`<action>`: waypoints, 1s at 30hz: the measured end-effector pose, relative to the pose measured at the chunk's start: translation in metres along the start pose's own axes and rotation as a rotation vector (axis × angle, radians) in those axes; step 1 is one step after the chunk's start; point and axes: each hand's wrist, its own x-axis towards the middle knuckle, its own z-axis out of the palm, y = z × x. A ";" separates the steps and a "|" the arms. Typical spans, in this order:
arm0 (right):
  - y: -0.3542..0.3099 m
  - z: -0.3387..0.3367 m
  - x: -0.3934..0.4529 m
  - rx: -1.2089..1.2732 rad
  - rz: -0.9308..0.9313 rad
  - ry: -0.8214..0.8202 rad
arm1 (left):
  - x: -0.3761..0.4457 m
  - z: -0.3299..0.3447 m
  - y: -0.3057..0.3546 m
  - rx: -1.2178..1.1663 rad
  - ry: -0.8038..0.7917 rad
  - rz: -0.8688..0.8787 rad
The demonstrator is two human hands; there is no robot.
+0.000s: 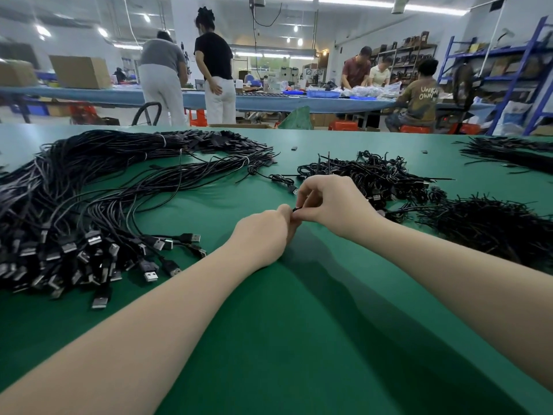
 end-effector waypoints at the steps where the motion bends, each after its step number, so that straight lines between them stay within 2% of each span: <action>1: -0.002 0.000 0.000 -0.015 -0.007 -0.007 | -0.001 0.001 0.000 0.002 0.006 -0.004; 6: -0.004 -0.016 -0.001 -0.287 -0.122 -0.017 | -0.001 0.002 0.000 -0.008 0.039 -0.025; 12: -0.002 -0.024 -0.007 -0.388 -0.265 -0.018 | 0.001 0.002 -0.001 0.007 0.029 0.000; 18: -0.003 -0.023 -0.007 -0.431 -0.280 0.007 | -0.002 -0.001 0.000 -0.062 0.003 -0.008; 20: -0.004 -0.021 -0.007 -0.452 -0.294 0.003 | -0.003 -0.003 0.002 -0.027 -0.009 -0.007; 23: -0.010 -0.026 -0.008 -0.557 -0.347 0.010 | -0.002 -0.005 0.009 0.148 -0.027 0.018; 25: -0.016 -0.035 -0.004 -0.677 -0.405 -0.045 | 0.000 -0.007 0.013 0.284 -0.022 0.078; 27: -0.020 -0.048 0.005 -0.719 -0.370 -0.180 | 0.000 -0.009 0.015 0.399 0.015 0.193; 30: -0.022 -0.069 0.025 -0.411 -0.087 -0.510 | -0.004 -0.011 0.019 0.444 0.127 0.423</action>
